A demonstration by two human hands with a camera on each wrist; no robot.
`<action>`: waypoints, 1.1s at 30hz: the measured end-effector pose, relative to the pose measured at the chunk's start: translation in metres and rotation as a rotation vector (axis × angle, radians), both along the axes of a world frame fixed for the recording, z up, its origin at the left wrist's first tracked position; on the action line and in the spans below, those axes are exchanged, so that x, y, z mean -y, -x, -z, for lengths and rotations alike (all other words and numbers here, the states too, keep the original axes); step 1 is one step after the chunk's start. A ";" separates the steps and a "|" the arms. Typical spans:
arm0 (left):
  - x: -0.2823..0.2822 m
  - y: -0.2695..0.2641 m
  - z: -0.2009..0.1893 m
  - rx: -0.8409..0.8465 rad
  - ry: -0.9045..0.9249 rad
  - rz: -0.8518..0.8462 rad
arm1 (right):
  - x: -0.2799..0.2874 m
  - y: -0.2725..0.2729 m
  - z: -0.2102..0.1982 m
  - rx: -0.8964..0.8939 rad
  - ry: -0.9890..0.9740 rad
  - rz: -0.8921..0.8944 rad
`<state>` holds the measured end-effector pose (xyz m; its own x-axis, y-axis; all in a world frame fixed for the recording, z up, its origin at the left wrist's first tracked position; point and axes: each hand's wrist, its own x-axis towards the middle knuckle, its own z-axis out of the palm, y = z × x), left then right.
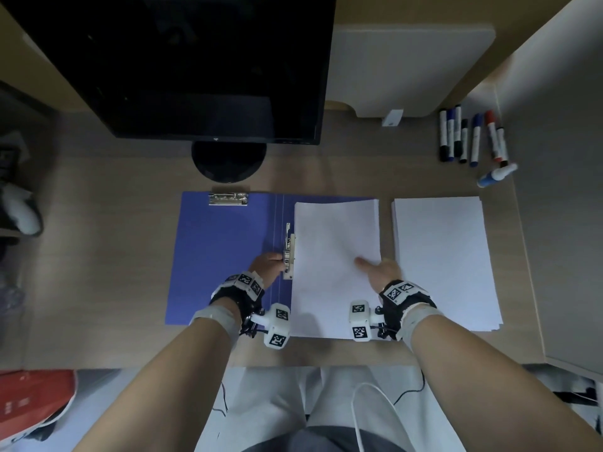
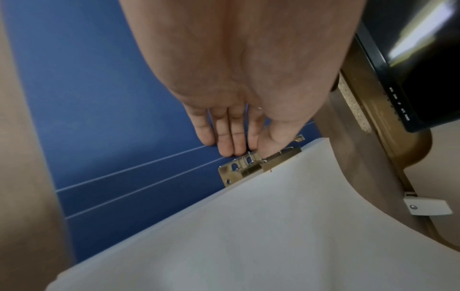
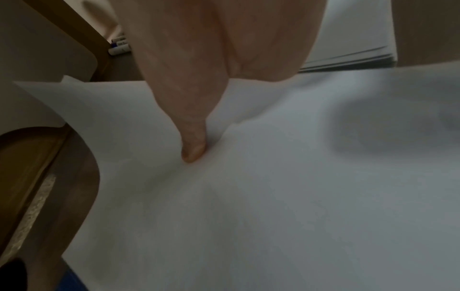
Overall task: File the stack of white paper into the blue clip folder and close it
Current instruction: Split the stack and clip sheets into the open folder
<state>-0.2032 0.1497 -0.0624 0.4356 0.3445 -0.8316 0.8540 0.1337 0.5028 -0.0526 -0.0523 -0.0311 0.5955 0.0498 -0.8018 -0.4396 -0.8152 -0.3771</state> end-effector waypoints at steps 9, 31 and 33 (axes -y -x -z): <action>0.001 -0.004 0.003 0.021 -0.032 0.046 | 0.001 -0.004 0.006 0.011 0.008 -0.020; -0.004 -0.010 0.018 -0.076 0.012 -0.020 | -0.019 -0.004 0.012 -0.013 0.009 0.043; -0.006 -0.010 0.018 -0.087 0.021 -0.018 | -0.019 -0.005 0.013 -0.016 0.014 0.041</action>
<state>-0.1930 0.1557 -0.0804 0.3552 0.3335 -0.8733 0.8919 0.1588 0.4234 -0.0478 -0.0331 -0.0443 0.5838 0.0140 -0.8118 -0.4788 -0.8016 -0.3581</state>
